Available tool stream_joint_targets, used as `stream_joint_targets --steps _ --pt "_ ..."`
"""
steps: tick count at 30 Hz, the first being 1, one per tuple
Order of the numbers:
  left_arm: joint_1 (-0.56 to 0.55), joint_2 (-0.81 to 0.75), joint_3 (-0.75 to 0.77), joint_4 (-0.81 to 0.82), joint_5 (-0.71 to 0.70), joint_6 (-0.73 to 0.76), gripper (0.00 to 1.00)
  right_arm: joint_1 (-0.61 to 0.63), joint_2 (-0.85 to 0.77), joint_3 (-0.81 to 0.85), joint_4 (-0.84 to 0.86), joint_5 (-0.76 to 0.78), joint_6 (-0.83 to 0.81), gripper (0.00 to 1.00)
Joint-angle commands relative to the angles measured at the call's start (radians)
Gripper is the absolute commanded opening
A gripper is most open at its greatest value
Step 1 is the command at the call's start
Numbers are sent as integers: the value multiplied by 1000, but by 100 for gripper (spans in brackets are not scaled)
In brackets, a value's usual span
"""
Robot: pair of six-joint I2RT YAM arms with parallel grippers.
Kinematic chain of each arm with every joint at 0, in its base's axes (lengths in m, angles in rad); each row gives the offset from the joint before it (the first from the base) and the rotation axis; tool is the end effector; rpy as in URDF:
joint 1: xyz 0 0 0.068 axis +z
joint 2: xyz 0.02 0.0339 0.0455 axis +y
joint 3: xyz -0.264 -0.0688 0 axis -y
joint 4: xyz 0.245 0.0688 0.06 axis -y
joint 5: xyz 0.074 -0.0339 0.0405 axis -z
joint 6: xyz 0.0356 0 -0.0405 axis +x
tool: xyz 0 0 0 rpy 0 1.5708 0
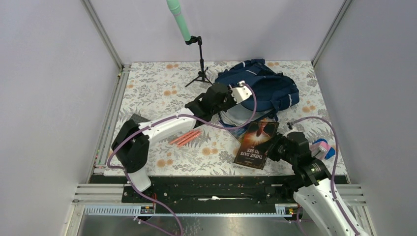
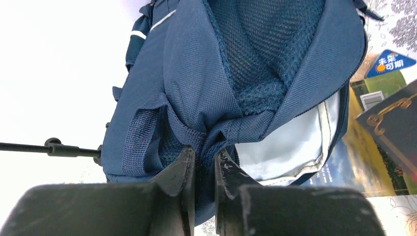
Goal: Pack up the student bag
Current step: Place the book in the student bag.
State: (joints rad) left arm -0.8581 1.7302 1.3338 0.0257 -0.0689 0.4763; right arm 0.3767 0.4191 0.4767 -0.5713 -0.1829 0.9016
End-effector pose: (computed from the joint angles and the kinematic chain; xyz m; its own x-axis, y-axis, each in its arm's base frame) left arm 0.2720 -0.3110 0.2952 0.1163 0.5649 -0.8169 0.7421 0.4972 0.4495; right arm 0.1045 0.0483 0.2414 -0.6827 0.5593 -0.4702 0.0426 0.6729 0.7385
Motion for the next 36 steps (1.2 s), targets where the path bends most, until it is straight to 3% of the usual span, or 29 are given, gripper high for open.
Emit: stream_joint_targets --steps 1,8,20,25,31,36 --pt "-15 -72 115 38 33 -59 0 -2 36 -53 273 -110 141 0" --pt "-17 -70 148 22 61 -67 0 19 171 -98 628 -84 253 0" --pt "-17 -79 162 14 119 -96 0 120 599 -114 1230 280 326 0" --pt "-16 -75 166 3 117 -94 0 120 731 -129 1272 508 379 0" --pt "-17 -70 177 -9 115 -97 0 120 837 -90 1219 558 400 0" --pt "-18 -69 178 -6 120 -106 0 120 884 -80 1233 728 383 0"
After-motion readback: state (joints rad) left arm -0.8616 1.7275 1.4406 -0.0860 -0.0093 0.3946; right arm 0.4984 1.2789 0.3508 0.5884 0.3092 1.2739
